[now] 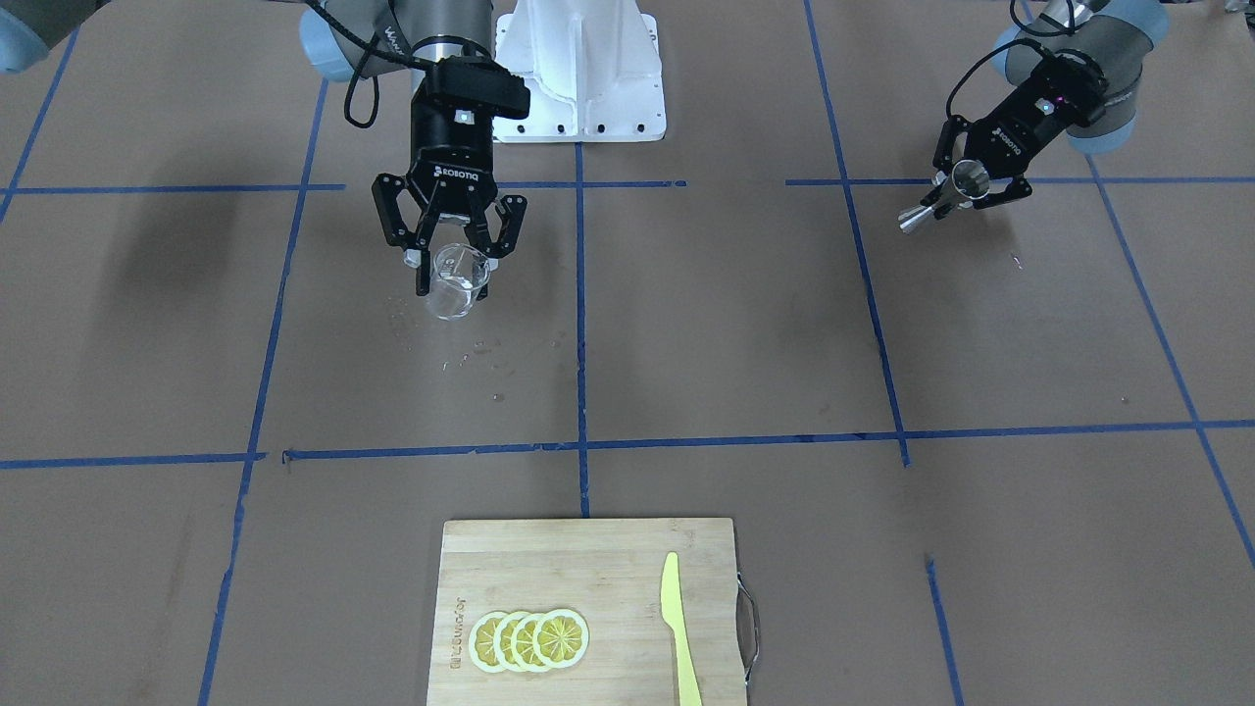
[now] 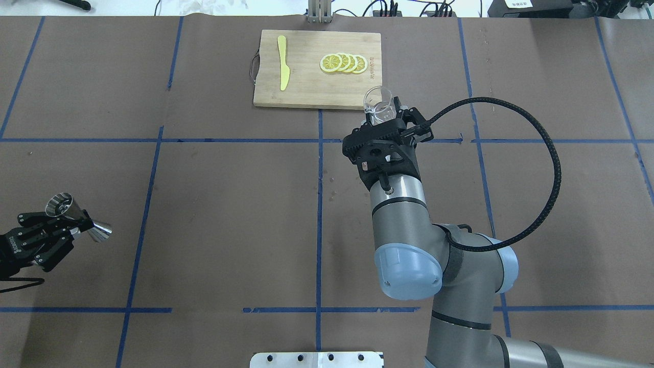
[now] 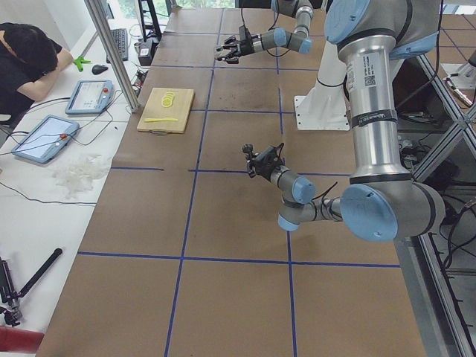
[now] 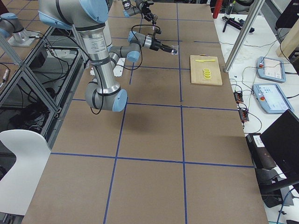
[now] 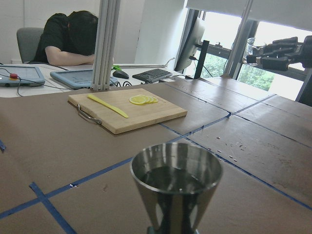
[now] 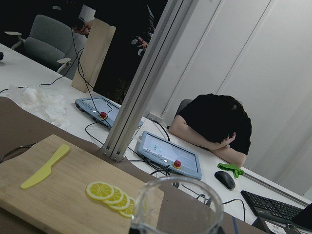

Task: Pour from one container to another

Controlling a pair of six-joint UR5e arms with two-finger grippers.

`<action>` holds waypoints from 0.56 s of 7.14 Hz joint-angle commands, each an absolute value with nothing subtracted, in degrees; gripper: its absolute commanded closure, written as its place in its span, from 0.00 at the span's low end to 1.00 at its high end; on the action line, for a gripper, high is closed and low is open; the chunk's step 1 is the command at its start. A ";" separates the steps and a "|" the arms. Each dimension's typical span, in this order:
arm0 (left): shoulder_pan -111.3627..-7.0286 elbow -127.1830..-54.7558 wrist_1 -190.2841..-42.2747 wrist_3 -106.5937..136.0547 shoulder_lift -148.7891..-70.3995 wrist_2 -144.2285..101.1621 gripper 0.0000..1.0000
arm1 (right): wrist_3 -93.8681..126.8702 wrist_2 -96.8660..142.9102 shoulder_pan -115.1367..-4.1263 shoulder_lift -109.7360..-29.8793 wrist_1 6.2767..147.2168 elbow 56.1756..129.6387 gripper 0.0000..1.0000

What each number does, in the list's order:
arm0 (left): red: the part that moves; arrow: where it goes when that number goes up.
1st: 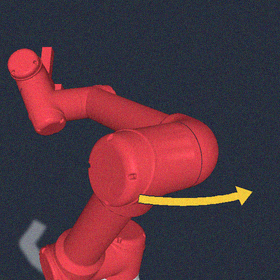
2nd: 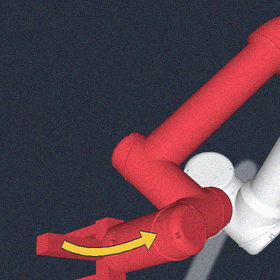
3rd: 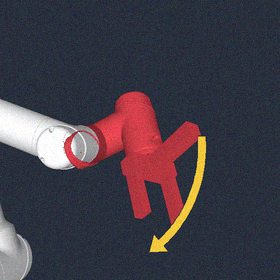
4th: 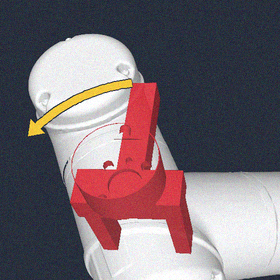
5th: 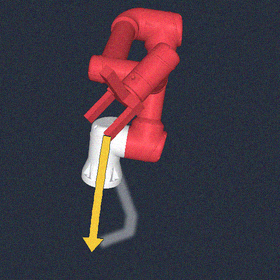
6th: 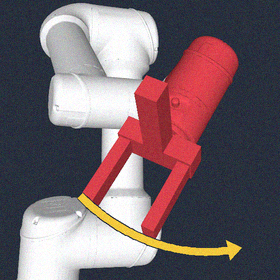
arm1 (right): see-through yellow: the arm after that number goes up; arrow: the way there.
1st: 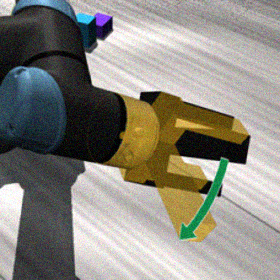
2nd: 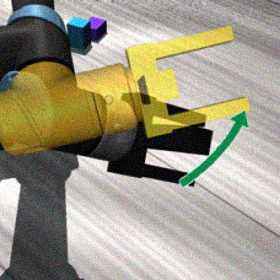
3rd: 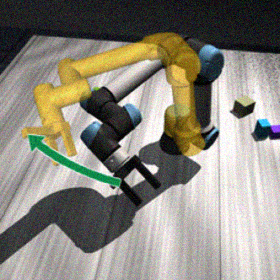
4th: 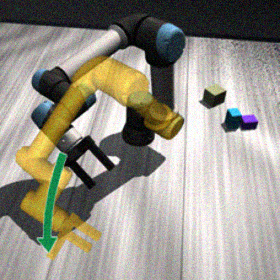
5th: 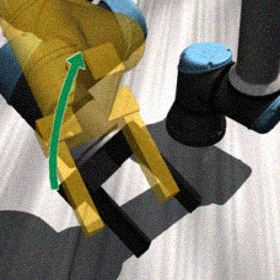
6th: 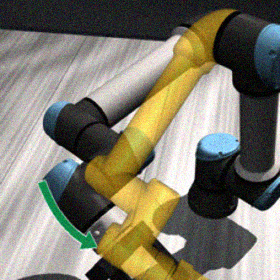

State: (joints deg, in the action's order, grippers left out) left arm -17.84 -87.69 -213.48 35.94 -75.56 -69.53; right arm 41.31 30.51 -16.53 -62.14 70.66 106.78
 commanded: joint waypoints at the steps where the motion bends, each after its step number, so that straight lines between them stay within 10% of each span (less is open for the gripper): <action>1: -5.41 -87.10 -213.93 33.77 -75.06 -48.44 1.00 | 41.31 30.50 -16.52 -62.14 70.66 106.87 1.00; 4: 4.99 -86.22 -213.57 29.36 -75.14 -24.56 1.00 | 41.31 30.41 -16.52 -62.14 70.66 106.96 1.00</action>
